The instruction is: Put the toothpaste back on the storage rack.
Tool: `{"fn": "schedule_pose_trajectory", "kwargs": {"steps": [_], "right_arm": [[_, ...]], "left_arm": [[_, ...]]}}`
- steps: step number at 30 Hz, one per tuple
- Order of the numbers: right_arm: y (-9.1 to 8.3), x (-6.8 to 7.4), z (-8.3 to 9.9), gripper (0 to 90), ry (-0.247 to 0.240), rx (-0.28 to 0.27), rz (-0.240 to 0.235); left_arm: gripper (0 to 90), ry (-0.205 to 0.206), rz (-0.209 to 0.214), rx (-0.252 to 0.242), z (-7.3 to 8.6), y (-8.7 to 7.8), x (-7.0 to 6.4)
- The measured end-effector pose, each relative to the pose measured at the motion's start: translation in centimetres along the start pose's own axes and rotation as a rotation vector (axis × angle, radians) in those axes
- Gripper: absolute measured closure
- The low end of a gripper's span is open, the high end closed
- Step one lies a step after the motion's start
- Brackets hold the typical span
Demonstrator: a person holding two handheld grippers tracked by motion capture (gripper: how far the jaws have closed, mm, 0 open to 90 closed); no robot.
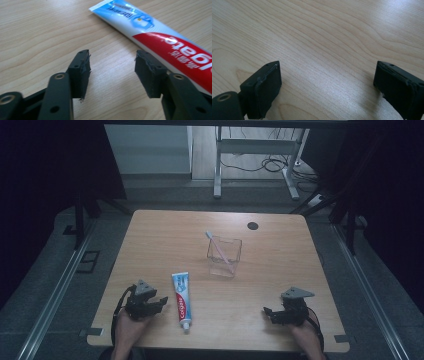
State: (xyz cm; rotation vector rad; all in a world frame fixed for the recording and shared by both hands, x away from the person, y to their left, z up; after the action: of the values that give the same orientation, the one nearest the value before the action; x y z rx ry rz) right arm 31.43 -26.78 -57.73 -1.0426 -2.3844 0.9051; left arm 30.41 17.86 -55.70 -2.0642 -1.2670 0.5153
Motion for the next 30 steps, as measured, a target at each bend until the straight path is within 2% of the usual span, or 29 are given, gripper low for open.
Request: {"fn": "schedule_pose_trajectory", "kwargs": {"steps": [7,13,18,19,30], "right_arm": [[0.0,0.0,0.0,8.1,0.001,-0.001,0.002],[0.0,0.0,0.0,8.1,0.001,-0.001,0.001],[0.0,0.0,0.0,8.1,0.001,-0.001,0.001],[0.0,0.0,0.0,8.1,0.001,-0.001,0.001],[0.0,0.0,0.0,8.1,0.003,0.0,0.002]], "left_arm": [[57.9,0.008,0.031,-0.04,-1.2,-0.8,-0.7],[62.0,0.016,0.057,-0.044,-1.7,-0.8,-1.4],[65.8,0.051,0.084,-0.046,-2.4,-0.8,-2.4],[66.6,0.047,0.089,-0.049,-2.5,-0.8,-2.6],[73.7,0.088,0.137,-0.022,-3.6,0.1,-5.0]]}}
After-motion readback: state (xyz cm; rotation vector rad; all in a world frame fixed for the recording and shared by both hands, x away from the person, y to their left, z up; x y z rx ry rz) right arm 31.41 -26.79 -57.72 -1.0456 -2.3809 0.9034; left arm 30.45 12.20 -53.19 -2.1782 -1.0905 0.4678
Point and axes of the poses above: each handheld gripper's, and its own axes: y roughly forward along the jaws, z roughly out of its underside, x roughly to its left, the point moved 5 cm from there along y, roughly forward along the jaws, and after that the axes turned 7 degrees about -z, right-handed, at the moved point
